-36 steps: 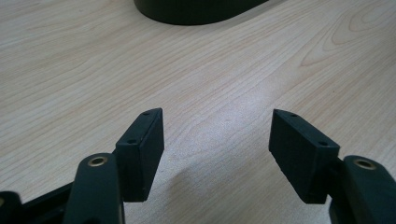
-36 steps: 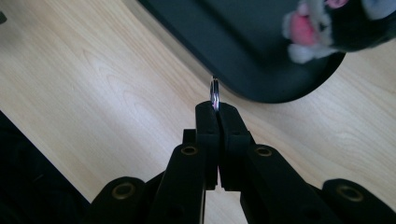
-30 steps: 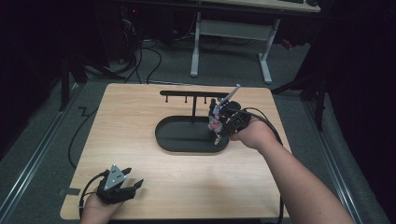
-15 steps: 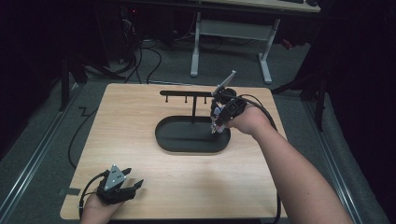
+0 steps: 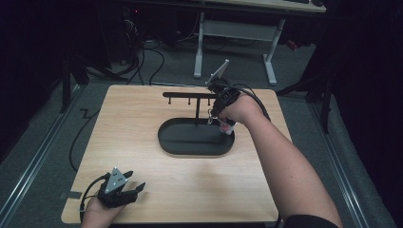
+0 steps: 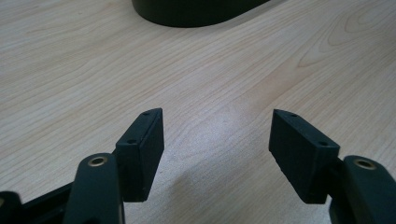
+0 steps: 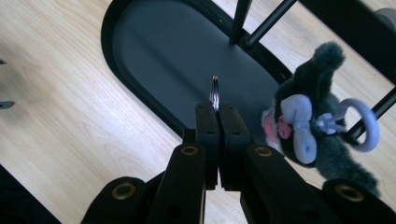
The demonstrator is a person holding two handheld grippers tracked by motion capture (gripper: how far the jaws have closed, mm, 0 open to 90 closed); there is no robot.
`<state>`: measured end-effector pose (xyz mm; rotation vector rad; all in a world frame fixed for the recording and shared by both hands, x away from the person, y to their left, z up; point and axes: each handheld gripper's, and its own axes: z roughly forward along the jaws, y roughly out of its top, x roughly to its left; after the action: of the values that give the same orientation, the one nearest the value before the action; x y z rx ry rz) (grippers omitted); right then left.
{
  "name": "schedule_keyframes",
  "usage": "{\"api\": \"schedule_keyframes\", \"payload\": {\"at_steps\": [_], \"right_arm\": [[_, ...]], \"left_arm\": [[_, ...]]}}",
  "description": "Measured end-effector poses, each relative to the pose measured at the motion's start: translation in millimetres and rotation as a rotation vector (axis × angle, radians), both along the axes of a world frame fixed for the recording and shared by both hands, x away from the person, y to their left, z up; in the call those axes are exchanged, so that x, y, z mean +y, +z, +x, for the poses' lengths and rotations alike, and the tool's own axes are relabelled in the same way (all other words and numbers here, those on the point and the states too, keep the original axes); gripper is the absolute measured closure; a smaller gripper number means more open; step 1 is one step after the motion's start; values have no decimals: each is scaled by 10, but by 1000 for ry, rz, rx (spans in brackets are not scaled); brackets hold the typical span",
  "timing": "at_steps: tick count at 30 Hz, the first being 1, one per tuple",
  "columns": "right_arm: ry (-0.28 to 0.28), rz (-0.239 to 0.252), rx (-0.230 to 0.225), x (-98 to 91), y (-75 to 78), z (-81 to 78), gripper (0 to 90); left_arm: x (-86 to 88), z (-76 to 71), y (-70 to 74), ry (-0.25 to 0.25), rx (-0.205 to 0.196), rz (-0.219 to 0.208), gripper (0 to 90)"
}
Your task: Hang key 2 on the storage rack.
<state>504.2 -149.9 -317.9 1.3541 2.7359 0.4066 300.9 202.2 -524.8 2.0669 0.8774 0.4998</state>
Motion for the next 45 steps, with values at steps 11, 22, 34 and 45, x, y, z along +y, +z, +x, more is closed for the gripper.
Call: {"api": "schedule_keyframes", "payload": {"at_steps": [11, 22, 34, 45], "right_arm": [[-23, 4, -18, 50, 63, 170, 892], [-53, 14, -37, 1, 28, 272, 889], [-65, -13, -103, 37, -6, 289, 855], [-62, 0, -173, 0, 129, 82, 818]], "left_arm": [[7, -3, 0, 2, -5, -3, 362], [1, -2, 3, -3, -1, 4, 361], [-7, -2, 0, -5, -4, 5, 361], [-8, 5, -2, -1, -9, 7, 361]]}}
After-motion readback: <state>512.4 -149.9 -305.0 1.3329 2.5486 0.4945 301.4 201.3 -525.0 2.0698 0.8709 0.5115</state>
